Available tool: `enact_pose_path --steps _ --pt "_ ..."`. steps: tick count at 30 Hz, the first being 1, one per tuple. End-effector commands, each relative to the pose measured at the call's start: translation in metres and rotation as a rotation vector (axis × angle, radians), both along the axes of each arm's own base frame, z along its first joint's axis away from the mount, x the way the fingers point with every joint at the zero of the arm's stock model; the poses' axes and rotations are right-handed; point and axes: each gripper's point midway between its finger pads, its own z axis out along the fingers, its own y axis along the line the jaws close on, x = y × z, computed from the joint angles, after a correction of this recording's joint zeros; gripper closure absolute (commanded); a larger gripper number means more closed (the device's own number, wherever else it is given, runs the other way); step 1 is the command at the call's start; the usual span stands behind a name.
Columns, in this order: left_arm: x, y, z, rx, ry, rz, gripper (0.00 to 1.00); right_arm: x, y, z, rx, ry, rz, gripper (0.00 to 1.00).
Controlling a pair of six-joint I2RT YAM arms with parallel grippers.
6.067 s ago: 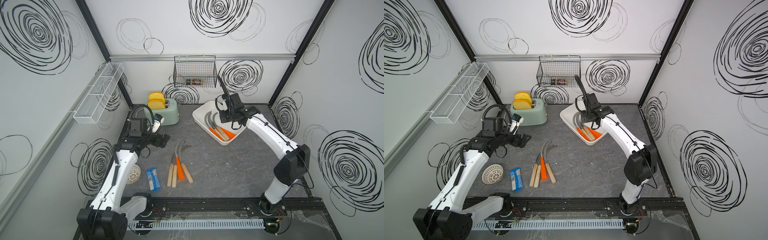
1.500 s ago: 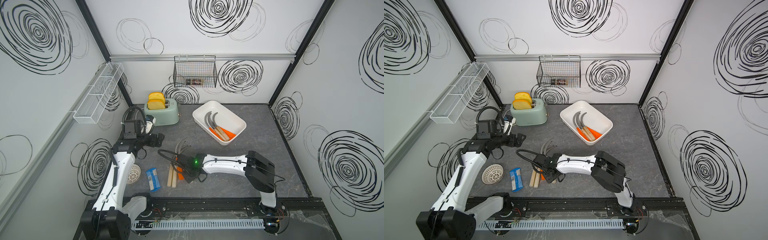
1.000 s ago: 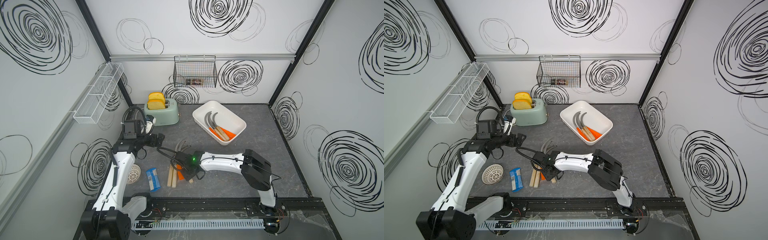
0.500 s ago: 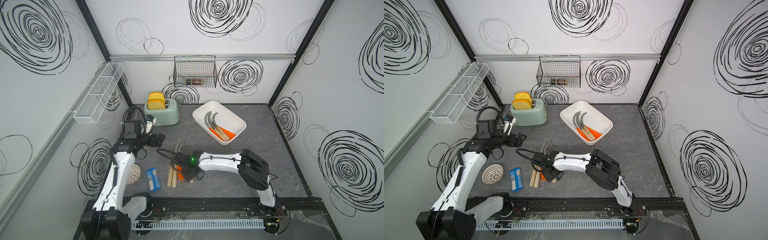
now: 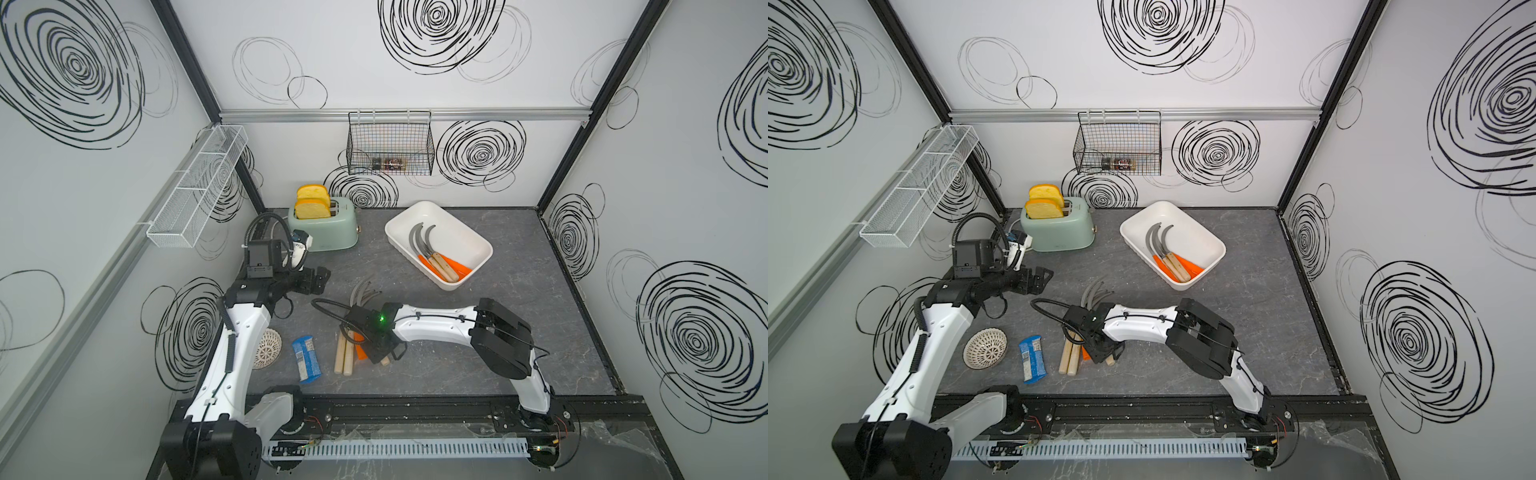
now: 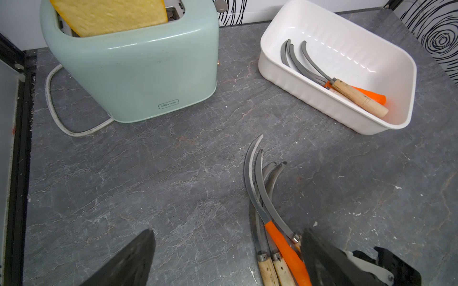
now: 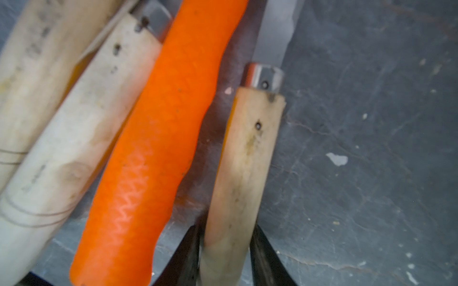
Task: Put small sickles into storage boxes
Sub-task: Pick up the sickle at the center of the board.
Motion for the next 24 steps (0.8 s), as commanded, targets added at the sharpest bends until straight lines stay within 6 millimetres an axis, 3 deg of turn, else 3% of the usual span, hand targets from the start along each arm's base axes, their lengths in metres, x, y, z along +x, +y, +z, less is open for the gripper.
enact_pose_path --steps 1,13,24 --pt "0.003 0.0 0.021 0.002 -0.066 -0.014 0.04 0.0 -0.01 -0.011 -0.059 0.008 -0.012 0.67" --pt "0.004 0.0 0.028 -0.003 -0.086 -0.011 0.04 0.003 -0.022 -0.014 -0.084 -0.001 -0.008 0.78" --pt "0.004 -0.001 0.034 -0.007 -0.1 -0.014 0.04 0.016 -0.03 -0.002 -0.071 -0.033 -0.026 0.91"
